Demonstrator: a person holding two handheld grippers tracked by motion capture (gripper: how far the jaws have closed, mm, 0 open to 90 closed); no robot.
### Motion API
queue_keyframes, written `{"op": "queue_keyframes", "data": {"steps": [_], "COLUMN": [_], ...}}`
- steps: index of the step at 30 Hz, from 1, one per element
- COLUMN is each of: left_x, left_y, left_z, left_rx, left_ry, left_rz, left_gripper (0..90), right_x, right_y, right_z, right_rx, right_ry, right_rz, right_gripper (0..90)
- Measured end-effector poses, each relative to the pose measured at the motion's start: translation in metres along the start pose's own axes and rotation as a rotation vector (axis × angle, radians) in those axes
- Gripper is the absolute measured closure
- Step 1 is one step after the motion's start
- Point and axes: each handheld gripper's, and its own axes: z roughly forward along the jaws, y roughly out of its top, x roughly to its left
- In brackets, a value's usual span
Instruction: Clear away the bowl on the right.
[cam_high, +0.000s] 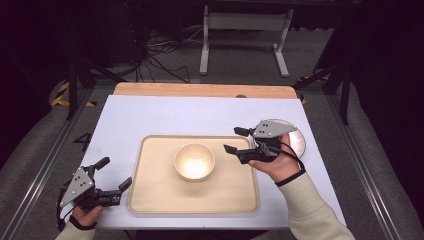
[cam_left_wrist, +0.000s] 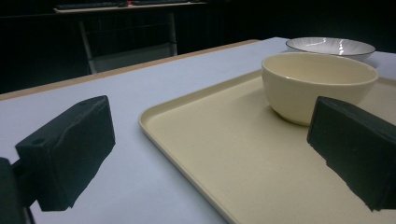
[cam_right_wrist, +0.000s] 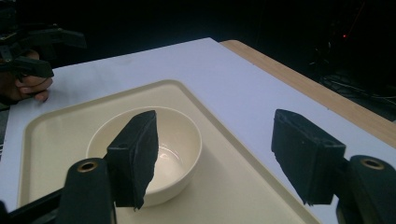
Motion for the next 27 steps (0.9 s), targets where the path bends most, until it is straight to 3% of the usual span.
{"op": "queue_keyframes", "data": {"steps": [6, 8, 9, 12, 21, 27], "left_x": [0.000, 0.000, 0.000, 0.000, 0.000, 0.000], "left_y": [0.000, 0.000, 0.000, 0.000, 0.000, 0.000], "left_z": [0.000, 0.000, 0.000, 0.000, 0.000, 0.000], "left_rx": [0.001, 0.001, 0.001, 0.001, 0.000, 0.001], "left_ry": [0.001, 0.001, 0.001, 0.001, 0.002, 0.002], "left_rz": [0.002, 0.000, 0.000, 0.002, 0.000, -0.001], "left_gripper": [1.5, 1.5, 1.5, 1.5, 1.5, 1.5], "right_x": [-0.005, -0.006, -0.006, -0.007, -0.009, -0.011], "right_y": [-0.009, -0.016, -0.016, -0.025, -0.046, -0.056], "right_z": [-0.013, -0.020, -0.020, -0.028, -0.040, -0.044], "right_rx": [-0.020, -0.042, -0.042, -0.091, -0.183, -0.194], "right_ry": [-0.026, -0.073, -0.073, -0.095, -0.115, -0.127], "right_rz": [0.005, 0.005, 0.005, 0.026, 0.041, 0.035], "right_gripper": [33.2, 33.2, 33.2, 32.2, 29.0, 26.4]}}
